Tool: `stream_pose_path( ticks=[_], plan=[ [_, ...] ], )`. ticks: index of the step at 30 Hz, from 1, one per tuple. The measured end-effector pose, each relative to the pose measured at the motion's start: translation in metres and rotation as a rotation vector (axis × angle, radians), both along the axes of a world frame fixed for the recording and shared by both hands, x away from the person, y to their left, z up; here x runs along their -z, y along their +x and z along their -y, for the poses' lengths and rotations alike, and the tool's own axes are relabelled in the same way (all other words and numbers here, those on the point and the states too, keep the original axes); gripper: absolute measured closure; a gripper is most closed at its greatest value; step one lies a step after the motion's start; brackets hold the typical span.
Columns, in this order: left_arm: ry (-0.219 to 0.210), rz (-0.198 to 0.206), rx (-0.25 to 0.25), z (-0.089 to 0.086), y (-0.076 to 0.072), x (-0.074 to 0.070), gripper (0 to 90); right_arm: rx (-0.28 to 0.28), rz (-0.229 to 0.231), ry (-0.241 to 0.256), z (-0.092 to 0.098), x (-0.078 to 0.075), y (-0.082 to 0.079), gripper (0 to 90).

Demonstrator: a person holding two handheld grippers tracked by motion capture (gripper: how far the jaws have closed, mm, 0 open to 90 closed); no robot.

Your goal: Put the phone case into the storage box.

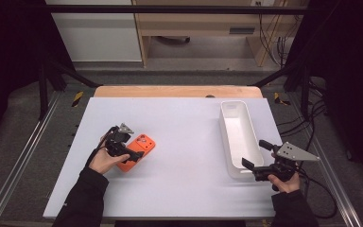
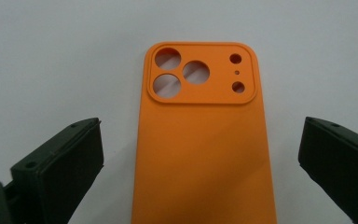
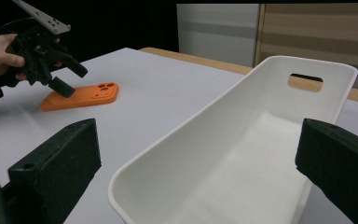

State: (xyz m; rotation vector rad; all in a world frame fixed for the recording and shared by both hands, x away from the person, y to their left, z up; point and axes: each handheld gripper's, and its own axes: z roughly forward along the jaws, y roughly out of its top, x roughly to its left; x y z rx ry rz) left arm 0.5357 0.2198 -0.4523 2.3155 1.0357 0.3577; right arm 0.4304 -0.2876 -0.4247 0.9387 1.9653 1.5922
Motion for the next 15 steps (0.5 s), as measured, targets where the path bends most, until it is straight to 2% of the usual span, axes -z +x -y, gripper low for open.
stream_pose_path(
  ticks=[7, 15],
  plan=[
    [0.024, -0.034, 0.007, 0.000, 0.002, 0.008, 0.0, 0.001, -0.001, 0.005, 0.000, 0.000, 0.000, 0.4],
    [0.040, -0.052, 0.005, 0.001, 0.003, 0.011, 0.0, 0.003, -0.002, 0.003, 0.000, 0.000, 0.000, 0.4]
  ],
)
